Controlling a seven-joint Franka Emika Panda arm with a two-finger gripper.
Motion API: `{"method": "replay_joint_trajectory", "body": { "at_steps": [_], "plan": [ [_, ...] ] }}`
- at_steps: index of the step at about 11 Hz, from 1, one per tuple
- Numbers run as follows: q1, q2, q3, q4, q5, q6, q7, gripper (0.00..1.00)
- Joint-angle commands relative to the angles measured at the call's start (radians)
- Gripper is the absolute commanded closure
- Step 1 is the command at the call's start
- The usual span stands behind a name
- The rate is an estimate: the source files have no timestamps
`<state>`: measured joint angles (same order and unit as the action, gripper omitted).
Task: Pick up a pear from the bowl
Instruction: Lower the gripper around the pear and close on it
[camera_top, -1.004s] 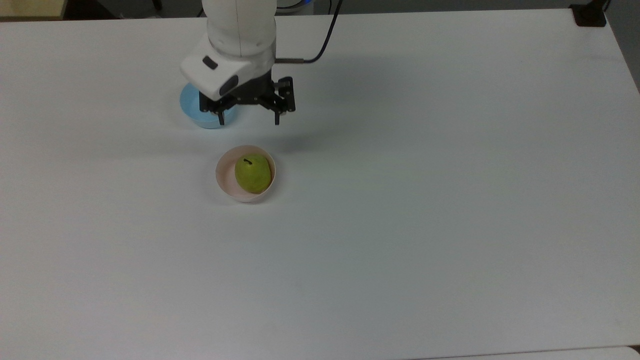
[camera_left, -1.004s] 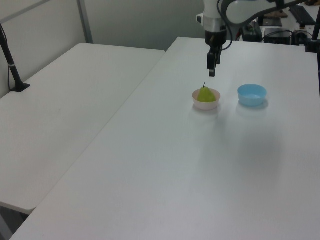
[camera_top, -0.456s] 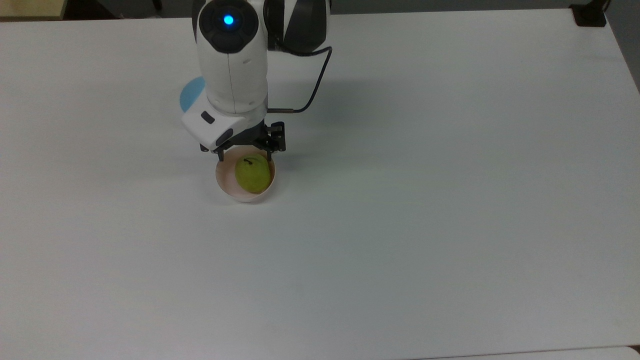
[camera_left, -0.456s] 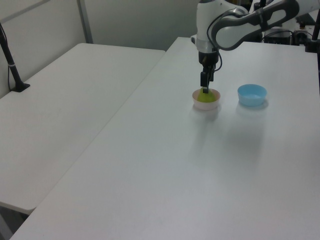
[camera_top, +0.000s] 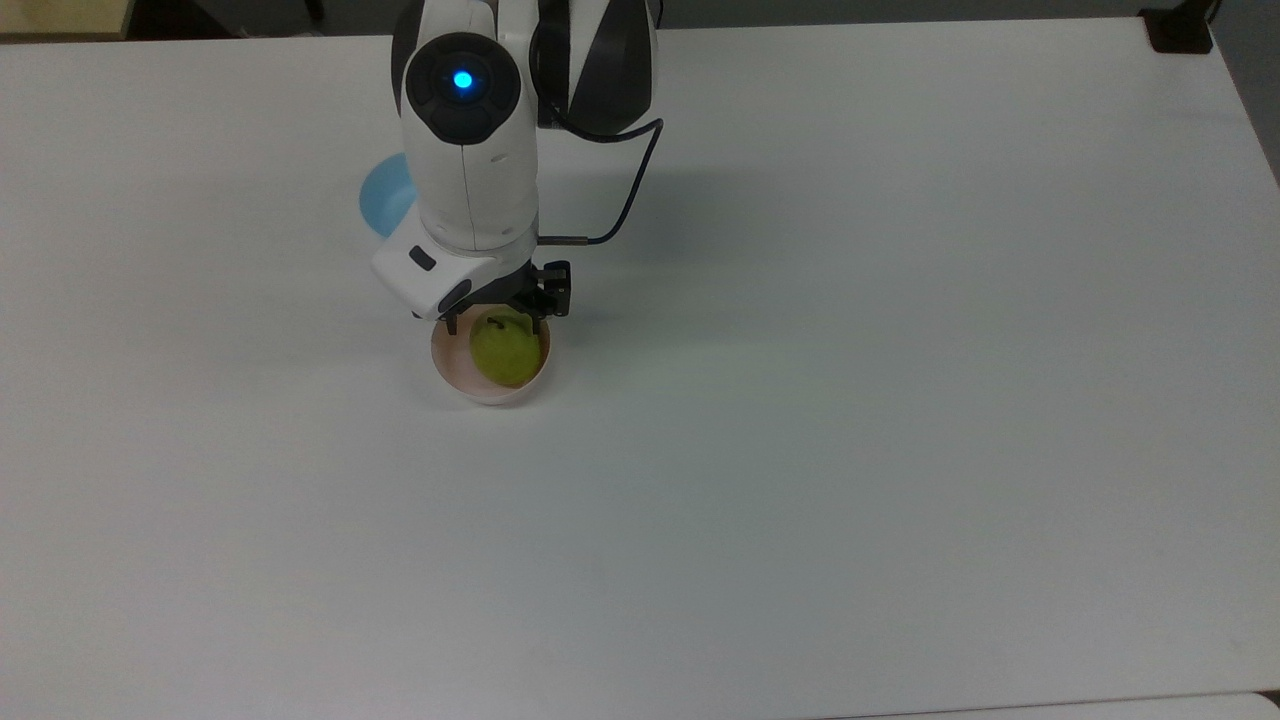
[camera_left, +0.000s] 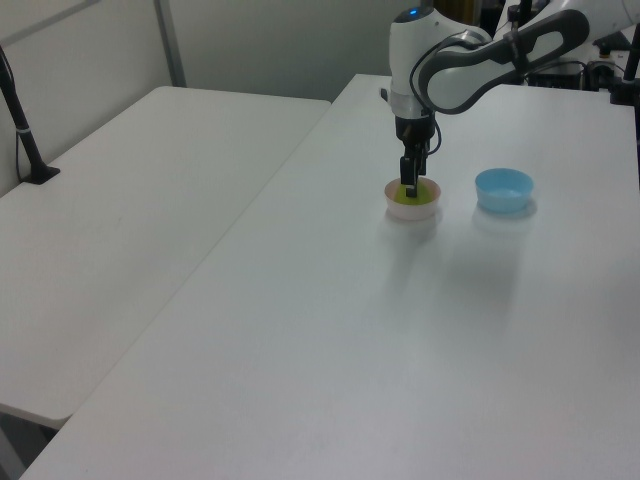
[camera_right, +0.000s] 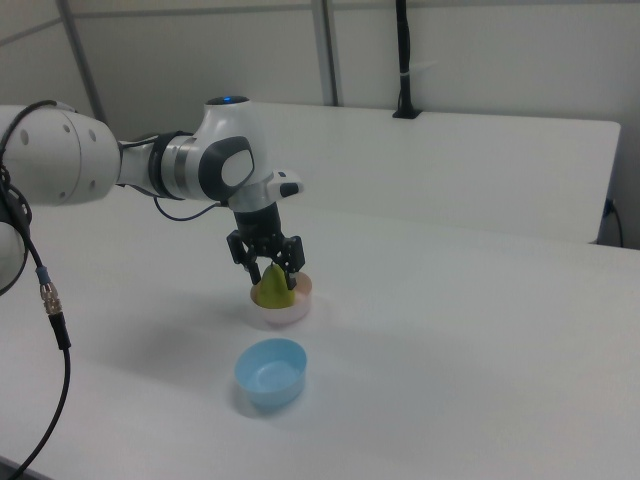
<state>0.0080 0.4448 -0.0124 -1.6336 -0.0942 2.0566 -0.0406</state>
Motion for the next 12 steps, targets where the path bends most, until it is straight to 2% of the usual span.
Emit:
{"method": "replay_joint_trajectory", "body": {
  "at_steps": [1,3,6,7,12],
  "plan": [
    [0.003,0.015,-0.005,-0.011,0.002,0.052,-0.028,0.29],
    [0.004,0.017,-0.005,-0.019,0.002,0.057,-0.028,0.30],
    [0.006,0.002,-0.005,-0.017,0.001,0.044,-0.027,0.52],
    [0.004,-0.014,-0.005,-0.014,0.002,0.040,-0.021,0.56],
    [0.004,-0.093,0.003,0.044,0.019,-0.081,-0.012,0.56]
  ]
}}
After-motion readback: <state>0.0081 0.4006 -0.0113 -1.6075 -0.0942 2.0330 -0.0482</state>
